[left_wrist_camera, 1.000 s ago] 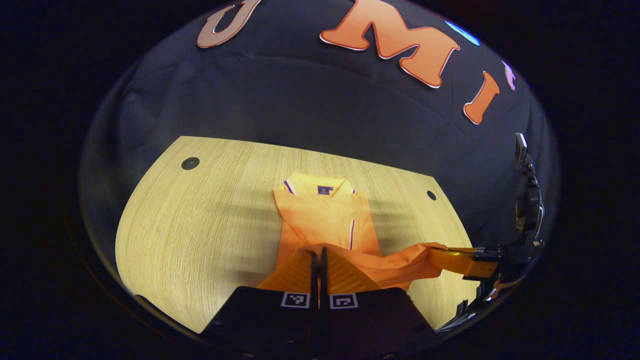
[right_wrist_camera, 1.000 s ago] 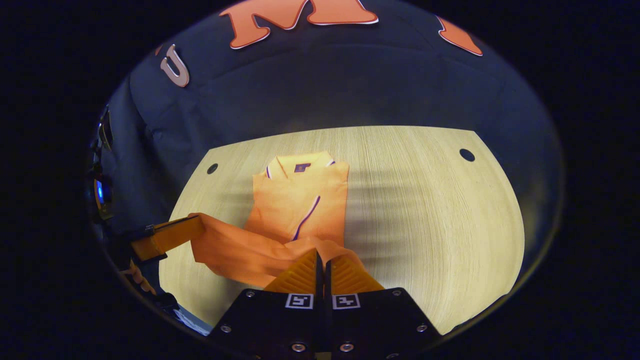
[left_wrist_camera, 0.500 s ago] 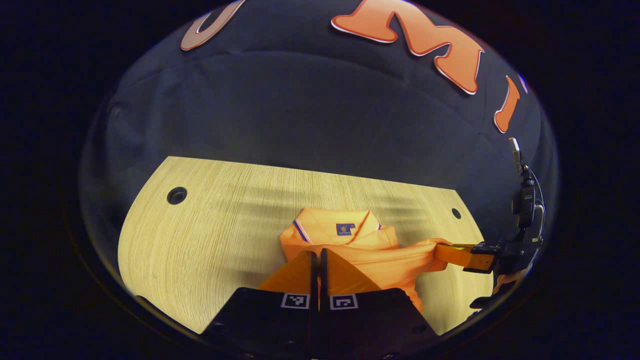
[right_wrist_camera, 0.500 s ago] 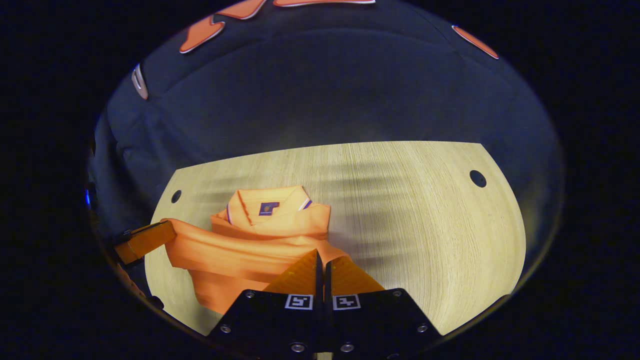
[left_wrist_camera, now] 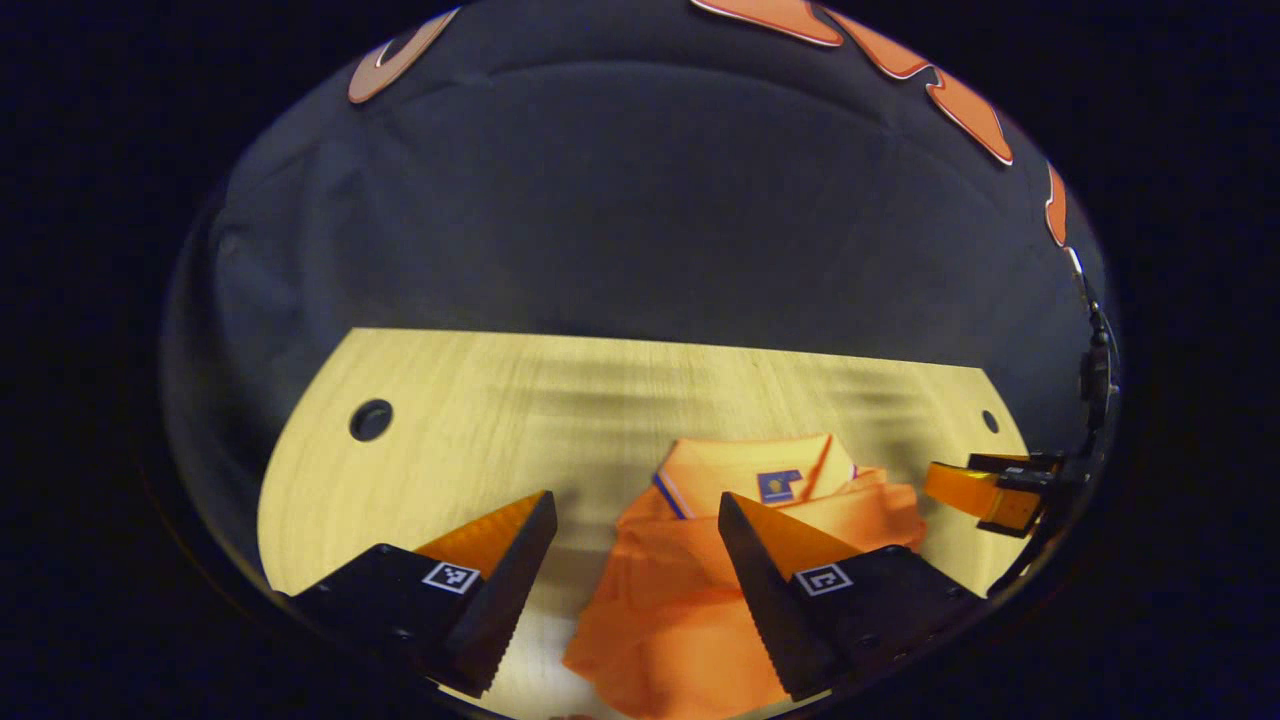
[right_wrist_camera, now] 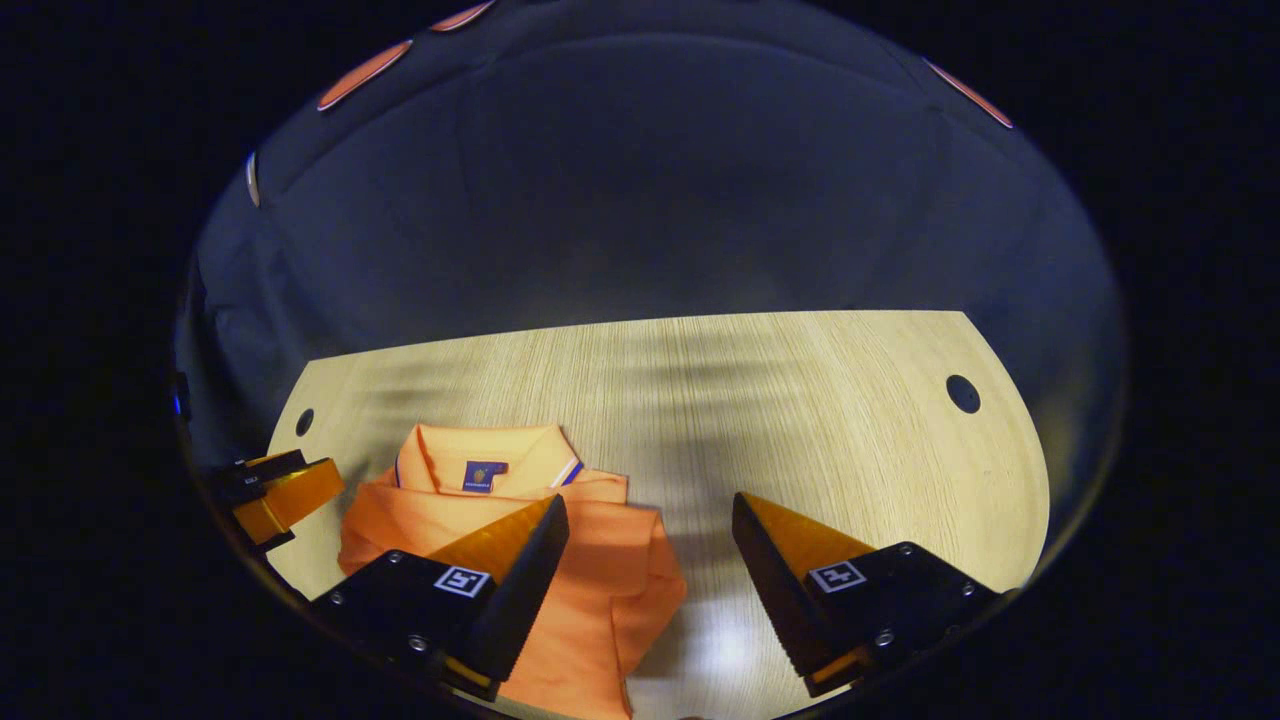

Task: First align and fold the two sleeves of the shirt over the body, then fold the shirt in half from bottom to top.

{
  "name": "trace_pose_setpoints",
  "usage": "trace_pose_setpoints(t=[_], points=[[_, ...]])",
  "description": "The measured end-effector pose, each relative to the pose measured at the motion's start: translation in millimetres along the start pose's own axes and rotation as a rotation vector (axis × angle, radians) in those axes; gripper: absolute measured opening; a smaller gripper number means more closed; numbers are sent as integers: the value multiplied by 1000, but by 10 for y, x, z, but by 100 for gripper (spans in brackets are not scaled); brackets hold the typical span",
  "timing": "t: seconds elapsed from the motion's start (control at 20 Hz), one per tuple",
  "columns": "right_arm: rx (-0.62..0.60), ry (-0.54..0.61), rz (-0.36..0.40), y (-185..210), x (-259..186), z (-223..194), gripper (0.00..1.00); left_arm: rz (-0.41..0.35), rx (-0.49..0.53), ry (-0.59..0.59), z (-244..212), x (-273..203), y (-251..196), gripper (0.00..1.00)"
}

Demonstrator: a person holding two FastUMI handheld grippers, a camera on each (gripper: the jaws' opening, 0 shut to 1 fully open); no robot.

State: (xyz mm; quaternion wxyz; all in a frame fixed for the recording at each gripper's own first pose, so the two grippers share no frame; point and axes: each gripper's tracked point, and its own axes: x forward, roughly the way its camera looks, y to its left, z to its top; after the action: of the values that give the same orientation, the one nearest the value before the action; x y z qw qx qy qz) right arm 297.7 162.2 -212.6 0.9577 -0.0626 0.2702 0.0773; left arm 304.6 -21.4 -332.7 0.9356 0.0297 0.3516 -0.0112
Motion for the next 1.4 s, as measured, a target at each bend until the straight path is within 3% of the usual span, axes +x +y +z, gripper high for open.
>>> trace_pose_setpoints(t=[0.3, 0.55, 0.75, 1.1, 1.4], points=[[49, -87, -5, -71, -263, 317, 99, -19, 9, -100, 428, -397, -19, 98], [48, -182, 22, -50, -772, 647, 99, -12, 35, -247, 974, -986, -133, 98], [20, -292, 21, -58, -1362, 846, 99, -25, 24, -375, 1297, -1671, -199, 98], [-34, -544, 46, 33, -2835, 1029, 99, -43, -7, -632, 1576, -3203, -259, 98], [-59, -689, 23, 43, -3704, 736, 98, -78, 4, -690, 1169, -4073, -362, 98]])
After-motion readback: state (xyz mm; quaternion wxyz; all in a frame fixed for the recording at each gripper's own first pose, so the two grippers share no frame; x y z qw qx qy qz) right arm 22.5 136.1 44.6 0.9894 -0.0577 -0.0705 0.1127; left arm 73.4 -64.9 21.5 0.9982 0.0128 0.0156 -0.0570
